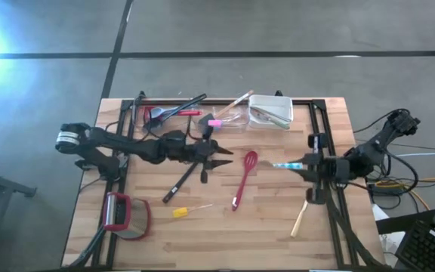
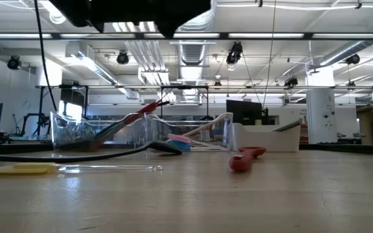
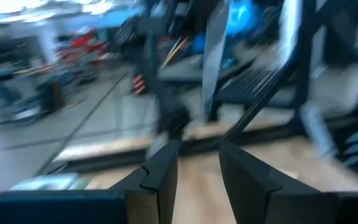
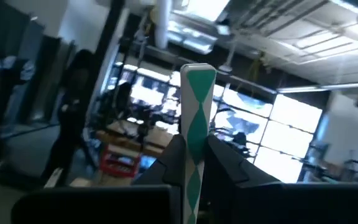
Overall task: Pick & Place Kitchen Items
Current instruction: Put the blue patterned table knife into the white bin
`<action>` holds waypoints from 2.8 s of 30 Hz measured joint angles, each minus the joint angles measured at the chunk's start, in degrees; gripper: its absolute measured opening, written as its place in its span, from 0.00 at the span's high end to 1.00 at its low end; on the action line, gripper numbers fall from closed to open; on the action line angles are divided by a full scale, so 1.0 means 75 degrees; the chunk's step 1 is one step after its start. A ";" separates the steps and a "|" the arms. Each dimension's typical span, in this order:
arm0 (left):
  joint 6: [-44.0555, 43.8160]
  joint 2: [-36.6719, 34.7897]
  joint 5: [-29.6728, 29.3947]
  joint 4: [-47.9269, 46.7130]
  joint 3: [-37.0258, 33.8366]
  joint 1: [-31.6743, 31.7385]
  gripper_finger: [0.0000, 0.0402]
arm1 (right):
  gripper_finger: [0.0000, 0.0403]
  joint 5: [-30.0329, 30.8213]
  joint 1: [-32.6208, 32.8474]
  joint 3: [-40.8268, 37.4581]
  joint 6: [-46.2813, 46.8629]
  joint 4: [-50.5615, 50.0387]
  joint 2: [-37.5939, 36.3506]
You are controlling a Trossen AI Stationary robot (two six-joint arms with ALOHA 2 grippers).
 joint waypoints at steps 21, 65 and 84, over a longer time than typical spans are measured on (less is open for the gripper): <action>-0.2707 0.2288 0.7187 -0.0530 0.3011 0.0846 0.69 | 0.94 -0.2931 -0.0148 0.0053 0.1400 -0.0114 0.0511; -0.2496 0.3046 0.7387 -0.1427 0.4614 0.0791 0.62 | 0.94 -0.5150 -0.2974 0.0624 0.2749 0.0127 0.2074; -0.2179 0.3038 0.7569 -0.1479 0.4606 0.0793 0.92 | 0.94 -0.5461 -0.3449 0.0621 0.2962 0.0085 0.2266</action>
